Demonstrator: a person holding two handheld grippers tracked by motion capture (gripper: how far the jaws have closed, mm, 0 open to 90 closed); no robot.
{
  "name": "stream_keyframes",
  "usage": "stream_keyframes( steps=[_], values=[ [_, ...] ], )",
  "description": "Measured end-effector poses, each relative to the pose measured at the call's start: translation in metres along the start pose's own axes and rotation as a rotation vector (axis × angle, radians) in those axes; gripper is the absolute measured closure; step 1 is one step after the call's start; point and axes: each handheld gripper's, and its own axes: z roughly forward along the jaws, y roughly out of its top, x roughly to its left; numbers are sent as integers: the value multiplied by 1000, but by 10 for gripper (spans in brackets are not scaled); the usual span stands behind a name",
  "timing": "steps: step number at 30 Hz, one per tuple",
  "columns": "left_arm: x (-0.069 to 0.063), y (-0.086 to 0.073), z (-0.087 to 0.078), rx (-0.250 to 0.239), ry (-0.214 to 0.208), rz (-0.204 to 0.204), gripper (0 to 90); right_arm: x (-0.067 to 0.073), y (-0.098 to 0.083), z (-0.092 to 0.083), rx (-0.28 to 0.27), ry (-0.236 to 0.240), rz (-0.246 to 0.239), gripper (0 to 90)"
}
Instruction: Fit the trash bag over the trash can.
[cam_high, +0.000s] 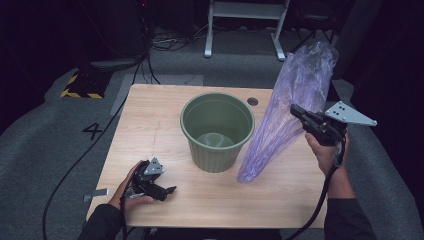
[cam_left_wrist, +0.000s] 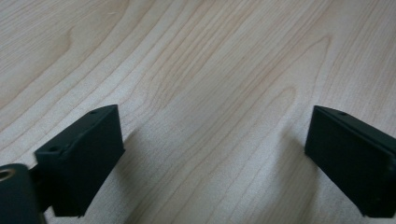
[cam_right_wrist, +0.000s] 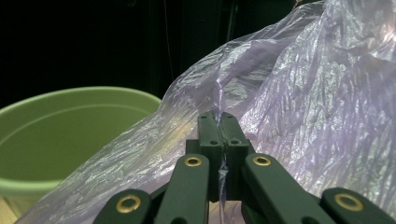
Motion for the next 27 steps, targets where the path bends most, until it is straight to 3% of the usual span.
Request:
stream_keyframes(
  steps=[4, 5, 9, 13, 14, 15, 16, 19, 21, 23, 27],
  values=[
    [-2, 1, -2, -7, 2, 4, 132, 0, 7, 5, -14, 16, -3, 900],
    [-4, 2, -3, -6, -16, 5, 163, 1, 10, 9, -13, 25, -9, 900],
    [-9, 5, -8, -28, -20, 15, 154, 5, 13, 20, -12, 58, -18, 900],
    [-17, 17, -28, -126, -21, 27, 158, 12, 16, 30, -5, 84, -31, 900],
    [-17, 17, -28, -126, -21, 27, 159, 12, 16, 30, -5, 84, -31, 900],
    [-20, 24, -39, -178, -28, 32, 158, 16, 18, 35, -2, 97, -40, 900],
    [-20, 24, -39, -178, -28, 32, 158, 16, 18, 35, -2, 97, -40, 900],
    [-26, 38, -60, -268, -41, 39, 158, 23, 23, 42, 3, 117, -60, 900],
    [-27, 41, -64, -284, -42, 40, 158, 25, 24, 44, 8, 123, -66, 900],
    [-28, 50, -72, -329, -69, 44, 157, 30, 26, 48, 17, 134, -81, 900],
    [-30, 68, -81, -355, -66, 74, 155, 37, 28, 56, 30, 151, -105, 900]
  ],
)
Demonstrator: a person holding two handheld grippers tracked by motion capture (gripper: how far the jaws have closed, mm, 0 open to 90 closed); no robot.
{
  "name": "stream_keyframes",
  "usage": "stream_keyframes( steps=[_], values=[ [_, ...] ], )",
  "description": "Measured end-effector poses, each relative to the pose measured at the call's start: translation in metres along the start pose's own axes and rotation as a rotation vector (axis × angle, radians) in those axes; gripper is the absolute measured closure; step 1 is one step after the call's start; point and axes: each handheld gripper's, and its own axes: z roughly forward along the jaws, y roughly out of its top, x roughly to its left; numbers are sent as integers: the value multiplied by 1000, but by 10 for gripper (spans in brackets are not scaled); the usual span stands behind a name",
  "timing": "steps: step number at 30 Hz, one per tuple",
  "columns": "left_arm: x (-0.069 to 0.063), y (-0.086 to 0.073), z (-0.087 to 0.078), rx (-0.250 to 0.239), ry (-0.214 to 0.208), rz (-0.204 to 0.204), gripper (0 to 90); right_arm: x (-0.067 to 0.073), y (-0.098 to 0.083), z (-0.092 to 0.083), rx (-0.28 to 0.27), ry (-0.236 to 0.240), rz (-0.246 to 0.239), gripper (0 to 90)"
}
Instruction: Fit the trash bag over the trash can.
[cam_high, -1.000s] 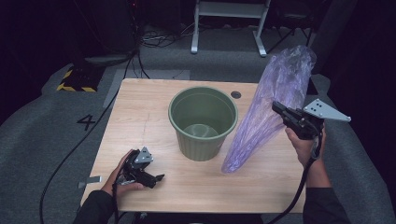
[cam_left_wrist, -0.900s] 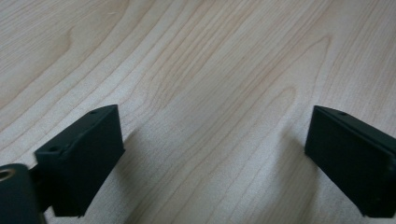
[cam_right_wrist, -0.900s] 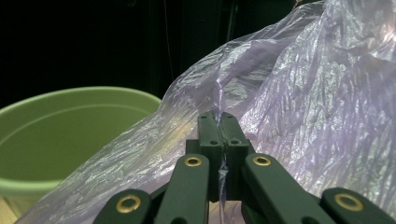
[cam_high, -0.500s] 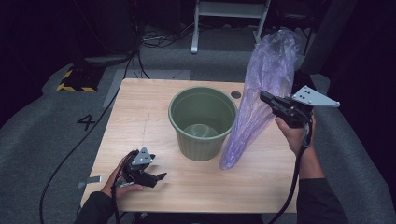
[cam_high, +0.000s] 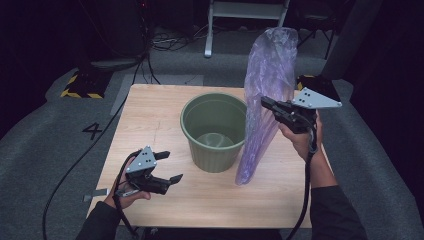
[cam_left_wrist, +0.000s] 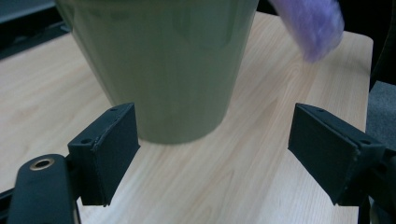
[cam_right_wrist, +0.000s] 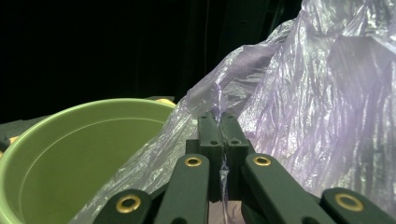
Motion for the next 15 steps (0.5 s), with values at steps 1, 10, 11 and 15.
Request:
stream_keyframes(
  steps=[1, 10, 11, 15],
  values=[
    [0, 5, -1, -10, -1, 4, 155, 2, 1, 2, 4, 3, -8, 900],
    [-1, 50, 3, -99, 50, 90, 199, 12, 5, 17, 24, 31, -40, 900],
    [-3, 54, 8, -100, 70, 111, 199, 13, 6, 18, 24, 34, -41, 900],
    [0, 67, 27, -25, 6, 95, 178, 21, 12, 25, 32, 48, -60, 900]
  ],
)
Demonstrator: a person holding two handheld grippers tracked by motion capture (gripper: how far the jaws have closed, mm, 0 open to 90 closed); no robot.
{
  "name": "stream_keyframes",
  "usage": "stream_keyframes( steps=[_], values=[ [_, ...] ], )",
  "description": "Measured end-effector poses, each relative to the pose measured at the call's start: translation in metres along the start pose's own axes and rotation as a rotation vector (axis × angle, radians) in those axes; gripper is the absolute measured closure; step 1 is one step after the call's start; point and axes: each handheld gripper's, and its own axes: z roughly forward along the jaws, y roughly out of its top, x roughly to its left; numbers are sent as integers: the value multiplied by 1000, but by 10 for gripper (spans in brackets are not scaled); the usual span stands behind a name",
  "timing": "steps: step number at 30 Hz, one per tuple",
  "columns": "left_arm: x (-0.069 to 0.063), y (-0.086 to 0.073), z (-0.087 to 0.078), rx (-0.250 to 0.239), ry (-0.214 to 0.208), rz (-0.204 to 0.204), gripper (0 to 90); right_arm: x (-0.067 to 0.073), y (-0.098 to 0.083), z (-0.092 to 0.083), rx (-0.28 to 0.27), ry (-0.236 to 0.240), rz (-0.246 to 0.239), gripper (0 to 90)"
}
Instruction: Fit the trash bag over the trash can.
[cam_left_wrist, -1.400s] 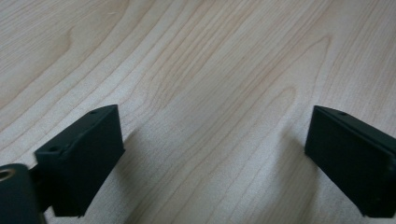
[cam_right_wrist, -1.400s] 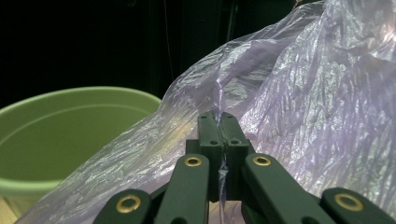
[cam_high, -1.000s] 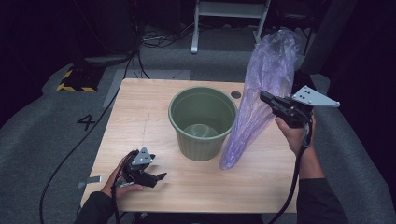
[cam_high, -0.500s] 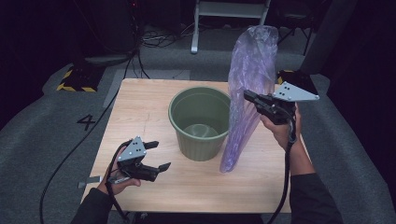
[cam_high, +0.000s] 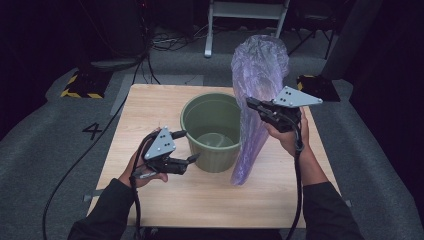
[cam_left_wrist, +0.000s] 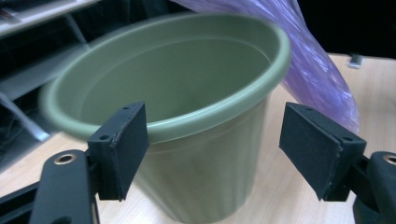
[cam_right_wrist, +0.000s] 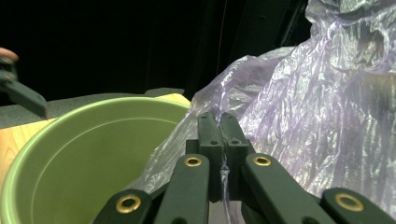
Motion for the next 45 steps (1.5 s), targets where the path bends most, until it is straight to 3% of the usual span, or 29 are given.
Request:
stream_keyframes(
  steps=[2, 3, 4, 6, 7, 10, 11, 12, 16, 19, 27, 29, 30, 32, 33, 34, 35, 37, 39, 42, 43, 45],
  values=[
    [6, 8, -5, -59, -27, -41, 197, 4, 3, 3, -2, 10, -7, 900],
    [6, 8, -5, -59, -27, -41, 194, 6, 5, 5, -4, 16, -12, 900],
    [11, 19, -9, -83, -44, -73, 186, 8, 7, 7, -5, 18, -19, 900],
    [12, 25, -10, -92, -52, -73, 184, 10, 8, 8, -4, 22, -24, 900],
    [11, 32, -11, -99, -77, -71, 183, 11, 10, 10, -5, 26, -30, 900],
    [8, 48, -5, -85, -91, -57, 165, 16, 16, 13, -8, 36, -38, 900],
    [7, 57, 4, -71, -102, -49, 159, 19, 20, 14, -9, 39, -50, 900],
    [7, 57, 4, -71, -102, -49, 156, 19, 20, 14, -9, 39, -50, 900],
    [8, 69, 24, -45, -113, -73, 156, 23, 28, 15, -16, 44, -60, 900],
    [5, 78, 41, -17, -105, -76, 153, 25, 37, 17, -27, 51, -65, 900],
    [2, 92, 62, 15, -77, -79, 183, 39, 55, 23, -58, 83, -96, 900],
    [1, 93, 64, 27, -64, -79, 225, 40, 56, 24, -60, 87, -100, 900],
    [1, 93, 68, 52, -29, -55, 340, 42, 57, 24, -62, 89, -102, 900],
    [2, 92, 69, 58, -11, -40, 491, 43, 57, 24, -68, 96, -98, 900],
    [2, 92, 69, 58, -11, -40, 549, 43, 57, 24, -68, 96, -98, 900],
    [3, 92, 69, 56, 10, -24, 549, 43, 56, 24, -72, 98, -96, 900],
    [4, 91, 69, 56, 22, -13, 658, 43, 56, 23, -76, 106, -89, 900],
    [7, 91, 67, 35, 33, -2, 757, 44, 55, 21, -77, 120, -88, 878],
    [10, 91, 66, 22, 71, 6, 839, 45, 53, 20, -70, 133, -88, 794],
    [14, 89, 66, 3, 110, 1, 887, 46, 49, 19, -55, 146, -102, 680],
    [19, 88, 64, -9, 125, -11, 890, 46, 46, 18, -43, 151, -82, 538],
    [21, 87, 64, -15, 136, -15, 892, 46, 44, 17, -36, 166, -77, 508]
  ],
)
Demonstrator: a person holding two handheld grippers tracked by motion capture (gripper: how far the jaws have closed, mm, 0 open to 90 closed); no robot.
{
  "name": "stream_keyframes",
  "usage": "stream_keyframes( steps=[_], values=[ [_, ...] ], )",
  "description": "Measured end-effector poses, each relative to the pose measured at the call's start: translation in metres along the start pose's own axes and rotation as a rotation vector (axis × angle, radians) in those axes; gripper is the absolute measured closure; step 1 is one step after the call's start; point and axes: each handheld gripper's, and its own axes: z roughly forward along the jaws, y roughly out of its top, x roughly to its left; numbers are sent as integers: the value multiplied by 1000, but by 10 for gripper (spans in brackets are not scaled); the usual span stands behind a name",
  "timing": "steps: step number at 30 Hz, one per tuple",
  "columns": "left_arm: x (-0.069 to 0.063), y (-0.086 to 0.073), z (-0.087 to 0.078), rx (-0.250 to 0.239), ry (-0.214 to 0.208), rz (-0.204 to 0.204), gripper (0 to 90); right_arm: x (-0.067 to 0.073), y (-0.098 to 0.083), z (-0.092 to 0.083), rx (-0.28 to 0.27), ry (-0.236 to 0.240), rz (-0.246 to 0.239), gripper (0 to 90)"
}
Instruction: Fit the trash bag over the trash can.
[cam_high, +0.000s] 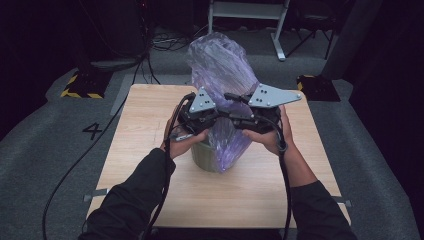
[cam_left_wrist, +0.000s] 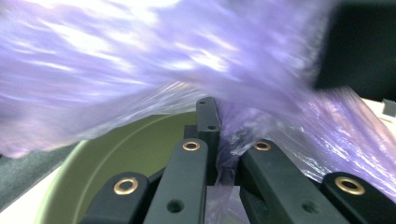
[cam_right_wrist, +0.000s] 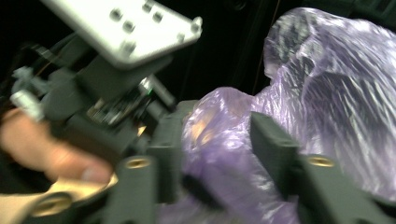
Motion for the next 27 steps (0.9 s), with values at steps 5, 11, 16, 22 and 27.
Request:
stream_keyframes(
  steps=[5, 11, 16, 22, 27],
  values=[
    [10, -3, -4, -24, 56, -7, 894, 6, -14, -8, 25, -14, -28, 367],
    [19, -6, -3, -26, 125, 7, 894, 9, -31, -11, 74, -29, -38, 329],
    [28, -6, -2, -50, 213, 28, 894, 4, -39, -8, 101, -50, -17, 333],
    [38, -8, -2, -83, 241, 28, 894, -5, -49, -4, 124, -88, 24, 346],
    [41, -16, -7, -102, 154, 1, 894, -7, -61, 0, 181, -102, 37, 348]
  ],
)
